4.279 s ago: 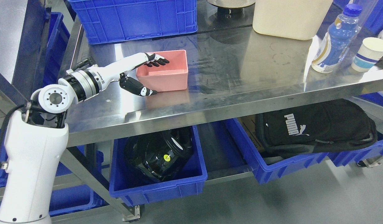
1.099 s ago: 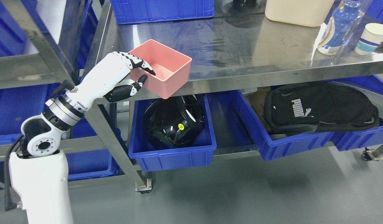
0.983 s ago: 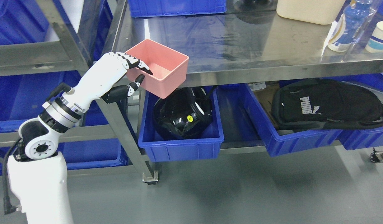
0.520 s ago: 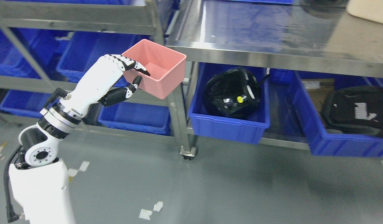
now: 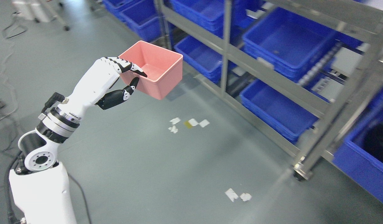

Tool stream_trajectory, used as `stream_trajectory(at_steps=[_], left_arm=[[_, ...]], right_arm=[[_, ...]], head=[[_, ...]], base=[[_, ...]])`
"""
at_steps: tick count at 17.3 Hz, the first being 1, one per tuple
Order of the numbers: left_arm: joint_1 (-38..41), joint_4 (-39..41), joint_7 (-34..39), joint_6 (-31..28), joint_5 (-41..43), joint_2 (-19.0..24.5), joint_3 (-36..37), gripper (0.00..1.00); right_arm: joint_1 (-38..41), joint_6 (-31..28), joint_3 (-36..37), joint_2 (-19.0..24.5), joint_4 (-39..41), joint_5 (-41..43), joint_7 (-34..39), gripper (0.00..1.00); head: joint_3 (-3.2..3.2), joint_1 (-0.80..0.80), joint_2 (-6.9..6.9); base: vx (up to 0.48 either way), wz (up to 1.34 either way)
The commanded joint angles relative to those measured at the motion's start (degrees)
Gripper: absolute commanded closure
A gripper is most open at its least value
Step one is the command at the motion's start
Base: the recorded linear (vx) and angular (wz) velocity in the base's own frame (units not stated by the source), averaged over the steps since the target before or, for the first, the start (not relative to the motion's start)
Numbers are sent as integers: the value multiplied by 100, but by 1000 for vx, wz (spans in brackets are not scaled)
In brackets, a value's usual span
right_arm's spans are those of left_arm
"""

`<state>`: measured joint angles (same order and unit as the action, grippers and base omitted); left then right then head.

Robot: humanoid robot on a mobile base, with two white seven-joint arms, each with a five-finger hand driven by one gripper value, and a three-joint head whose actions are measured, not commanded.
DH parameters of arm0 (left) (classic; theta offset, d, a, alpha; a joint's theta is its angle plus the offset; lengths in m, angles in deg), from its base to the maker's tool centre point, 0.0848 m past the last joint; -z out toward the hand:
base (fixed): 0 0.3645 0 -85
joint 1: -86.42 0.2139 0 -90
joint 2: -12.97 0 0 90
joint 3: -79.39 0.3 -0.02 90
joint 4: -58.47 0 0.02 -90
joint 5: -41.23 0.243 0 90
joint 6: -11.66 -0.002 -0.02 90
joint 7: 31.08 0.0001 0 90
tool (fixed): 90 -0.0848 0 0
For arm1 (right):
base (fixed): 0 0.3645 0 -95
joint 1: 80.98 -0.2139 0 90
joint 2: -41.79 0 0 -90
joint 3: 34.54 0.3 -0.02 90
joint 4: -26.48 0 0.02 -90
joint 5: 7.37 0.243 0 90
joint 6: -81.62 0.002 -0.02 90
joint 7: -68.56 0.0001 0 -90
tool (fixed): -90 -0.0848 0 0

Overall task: Place storage box into left shelf container
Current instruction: 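Hold the pink box raised in the left hand while driving to the rack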

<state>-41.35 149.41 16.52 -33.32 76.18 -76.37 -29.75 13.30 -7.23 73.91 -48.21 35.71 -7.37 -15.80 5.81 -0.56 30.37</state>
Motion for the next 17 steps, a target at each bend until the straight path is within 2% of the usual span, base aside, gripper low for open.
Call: stream_trajectory(at_steps=[1, 8, 17], left_arm=[[41, 56, -6, -2, 3, 92, -222, 100], [85, 38, 3, -2, 3, 92, -310, 99], [94, 12, 12, -2, 12, 74, -345, 99]], right_arm=[[2, -1, 0, -100, 0, -44, 1968, 0], [2, -1, 0, -100, 0, -44, 1968, 0], [2, -1, 0, -100, 0, -44, 1968, 0]], head=[[0, 0, 0], [0, 0, 1], [0, 0, 2]], base=[[30, 1376], [132, 982], [193, 276]])
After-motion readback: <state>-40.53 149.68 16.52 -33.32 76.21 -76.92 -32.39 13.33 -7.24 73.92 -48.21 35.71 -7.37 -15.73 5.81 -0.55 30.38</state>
